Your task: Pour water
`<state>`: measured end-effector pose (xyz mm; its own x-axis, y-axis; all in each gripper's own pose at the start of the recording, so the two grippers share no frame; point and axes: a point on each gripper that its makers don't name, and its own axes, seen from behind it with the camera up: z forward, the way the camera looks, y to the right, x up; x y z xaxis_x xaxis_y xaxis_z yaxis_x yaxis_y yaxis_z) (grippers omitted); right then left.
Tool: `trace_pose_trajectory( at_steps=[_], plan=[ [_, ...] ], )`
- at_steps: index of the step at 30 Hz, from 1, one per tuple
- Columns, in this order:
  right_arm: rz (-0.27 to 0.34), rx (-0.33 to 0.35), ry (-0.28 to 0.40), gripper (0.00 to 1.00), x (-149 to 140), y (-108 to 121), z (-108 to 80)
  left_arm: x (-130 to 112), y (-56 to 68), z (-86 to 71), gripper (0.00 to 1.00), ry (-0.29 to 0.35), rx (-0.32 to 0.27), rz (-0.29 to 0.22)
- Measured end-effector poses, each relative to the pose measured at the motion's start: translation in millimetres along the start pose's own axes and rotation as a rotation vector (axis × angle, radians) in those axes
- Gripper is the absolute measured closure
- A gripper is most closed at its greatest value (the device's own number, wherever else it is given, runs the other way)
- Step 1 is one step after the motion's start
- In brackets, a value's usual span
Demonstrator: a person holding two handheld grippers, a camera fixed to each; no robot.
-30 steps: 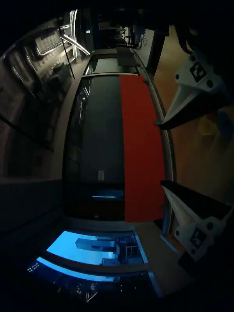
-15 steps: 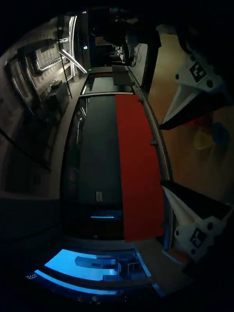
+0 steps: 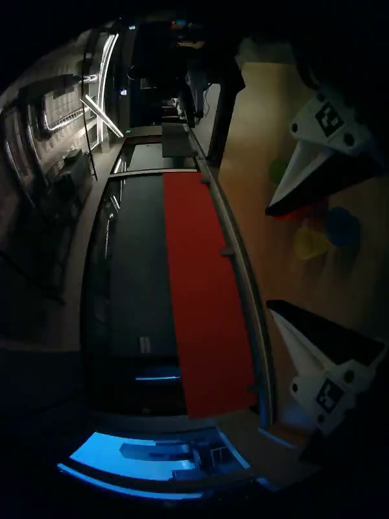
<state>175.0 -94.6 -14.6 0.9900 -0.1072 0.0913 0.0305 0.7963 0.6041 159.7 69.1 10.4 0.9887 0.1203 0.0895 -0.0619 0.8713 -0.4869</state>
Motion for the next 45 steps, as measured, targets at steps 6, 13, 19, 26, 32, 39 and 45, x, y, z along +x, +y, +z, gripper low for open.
trace_pose_trajectory(
  at_steps=[6,13,19,26,32,39,45],
  plan=[
    [-0.012,0.035,-0.067,0.01,-33,-1,17.0,-35,1.2,7.3,0.05,-0.055,-0.011,0.003],
    [-0.02,0.073,-0.148,0.01,-73,-2,31.9,-70,8.0,16.4,0.05,-0.109,-0.05,-0.007],
    [-0.03,0.088,-0.211,0.01,-105,0,42.1,-102,16.4,25.5,0.05,-0.162,-0.086,-0.011],
    [-0.032,0.1,-0.279,0.02,-140,3,51.8,-140,30.4,33.0,0.05,-0.235,-0.135,-0.03],
    [-0.036,0.109,-0.334,0.02,-167,4,58.1,-165,41.3,37.2,0.04,-0.286,-0.165,-0.011],
    [-0.033,0.116,-0.388,0.02,-192,5,67.2,-188,48.5,41.7,0.05,-0.338,-0.185,-0.007],
    [-0.039,0.119,-0.426,0.03,-209,5,75.8,-204,51.4,46.2,0.04,-0.377,-0.198,-0.006]
  ],
)
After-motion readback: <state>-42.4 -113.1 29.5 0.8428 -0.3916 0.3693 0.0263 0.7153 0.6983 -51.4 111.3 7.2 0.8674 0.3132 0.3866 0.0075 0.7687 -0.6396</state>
